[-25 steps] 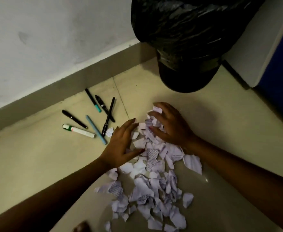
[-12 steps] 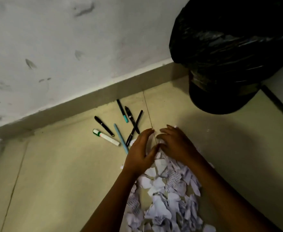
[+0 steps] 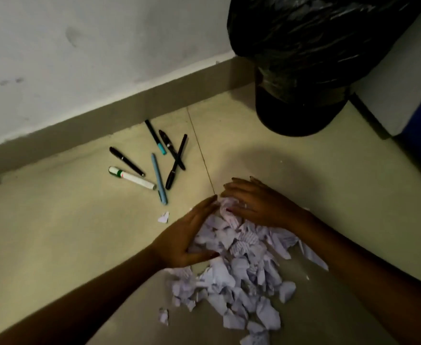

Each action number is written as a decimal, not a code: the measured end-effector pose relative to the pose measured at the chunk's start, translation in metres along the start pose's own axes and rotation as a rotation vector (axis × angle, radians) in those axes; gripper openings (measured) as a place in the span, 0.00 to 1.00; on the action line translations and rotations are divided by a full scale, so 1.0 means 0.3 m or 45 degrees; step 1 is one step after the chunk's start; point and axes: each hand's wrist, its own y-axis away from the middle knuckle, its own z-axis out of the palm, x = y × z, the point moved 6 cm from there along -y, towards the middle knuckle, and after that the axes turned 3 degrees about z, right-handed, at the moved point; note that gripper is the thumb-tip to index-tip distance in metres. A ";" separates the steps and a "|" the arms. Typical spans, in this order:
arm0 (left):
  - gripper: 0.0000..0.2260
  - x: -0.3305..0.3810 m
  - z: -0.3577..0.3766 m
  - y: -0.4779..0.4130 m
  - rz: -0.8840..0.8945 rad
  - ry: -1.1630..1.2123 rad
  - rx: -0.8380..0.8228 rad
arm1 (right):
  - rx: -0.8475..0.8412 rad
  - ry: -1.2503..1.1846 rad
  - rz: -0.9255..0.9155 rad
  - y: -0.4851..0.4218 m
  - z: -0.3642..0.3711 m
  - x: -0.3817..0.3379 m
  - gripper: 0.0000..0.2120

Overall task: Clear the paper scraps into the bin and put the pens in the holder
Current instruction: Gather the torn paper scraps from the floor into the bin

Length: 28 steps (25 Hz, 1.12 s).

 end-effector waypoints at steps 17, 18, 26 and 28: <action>0.48 -0.023 0.103 0.096 0.156 -0.288 0.043 | 0.120 0.376 -0.167 0.326 0.150 -0.197 0.46; 0.48 -0.032 0.075 0.079 0.187 -0.223 0.026 | 0.053 0.371 -0.223 0.358 0.166 -0.212 0.49; 0.49 -0.054 0.089 0.169 0.273 -0.322 -0.243 | 0.236 0.590 -0.247 0.351 0.254 -0.197 0.33; 0.51 -0.047 0.114 0.237 0.383 -0.465 -0.296 | 0.343 0.529 -0.162 0.320 0.179 -0.166 0.36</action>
